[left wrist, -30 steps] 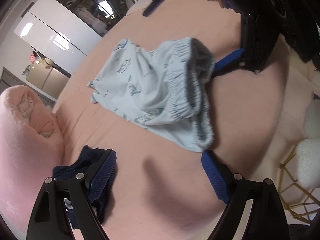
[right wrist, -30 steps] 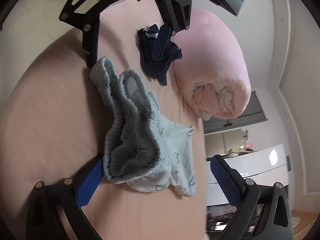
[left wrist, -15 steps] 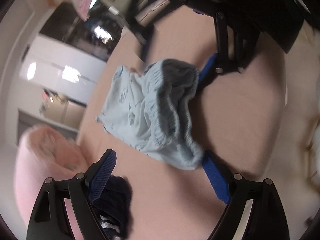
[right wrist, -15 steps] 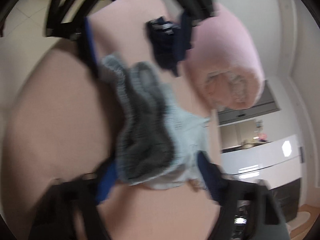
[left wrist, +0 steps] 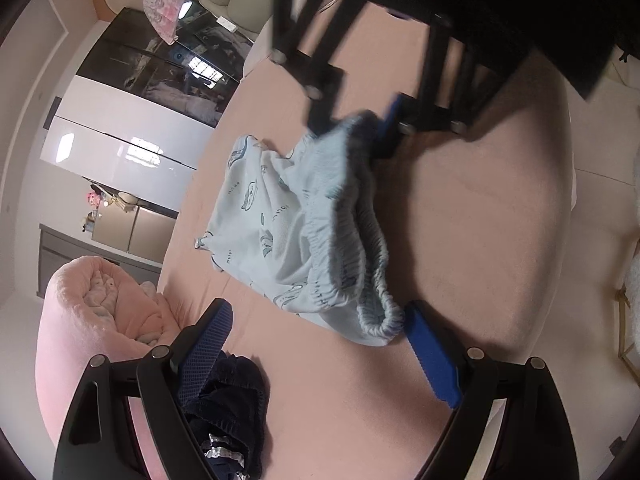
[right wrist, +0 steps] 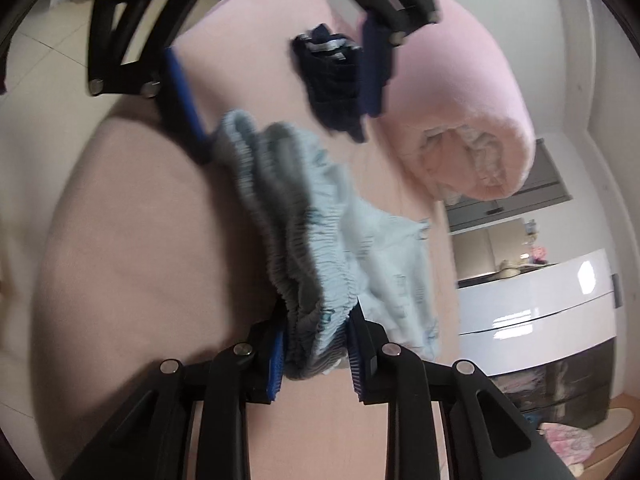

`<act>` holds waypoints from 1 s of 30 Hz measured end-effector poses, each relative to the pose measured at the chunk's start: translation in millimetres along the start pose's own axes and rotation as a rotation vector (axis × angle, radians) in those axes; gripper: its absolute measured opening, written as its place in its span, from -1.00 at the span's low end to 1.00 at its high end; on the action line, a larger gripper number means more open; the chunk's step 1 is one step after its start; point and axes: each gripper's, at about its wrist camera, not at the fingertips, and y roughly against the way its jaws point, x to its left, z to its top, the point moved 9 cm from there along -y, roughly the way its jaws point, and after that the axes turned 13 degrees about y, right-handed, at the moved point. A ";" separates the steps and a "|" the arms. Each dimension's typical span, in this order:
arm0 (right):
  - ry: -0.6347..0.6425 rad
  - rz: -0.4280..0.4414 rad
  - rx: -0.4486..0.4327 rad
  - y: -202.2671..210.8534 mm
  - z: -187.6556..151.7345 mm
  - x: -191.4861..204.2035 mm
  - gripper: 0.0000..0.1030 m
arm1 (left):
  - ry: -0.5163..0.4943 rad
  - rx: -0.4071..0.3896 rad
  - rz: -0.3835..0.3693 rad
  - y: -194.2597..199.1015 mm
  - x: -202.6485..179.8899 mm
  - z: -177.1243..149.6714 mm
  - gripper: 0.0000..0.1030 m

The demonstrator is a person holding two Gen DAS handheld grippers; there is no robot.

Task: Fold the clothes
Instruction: 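Grasp the elastic cuffs with both grippers, then lift the cuffs with both grippers and fold them toward the waistband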

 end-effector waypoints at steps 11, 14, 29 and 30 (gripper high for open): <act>-0.031 -0.094 -0.002 10.9 -1.2 -32.2 -0.53 | -0.070 -0.066 0.043 -6.7 -7.5 15.2 0.70; -0.056 -0.103 -0.001 8.9 -2.4 -46.3 -0.53 | -0.067 -0.073 0.035 -7.0 -5.6 17.5 0.80; -0.017 -0.070 0.004 20.2 -13.5 -13.7 -0.51 | -0.170 -0.119 0.058 -15.3 -8.9 23.0 0.37; 0.003 -0.071 0.010 21.6 -14.3 -6.2 -0.51 | -0.189 -0.115 0.048 -14.8 -12.9 21.4 0.16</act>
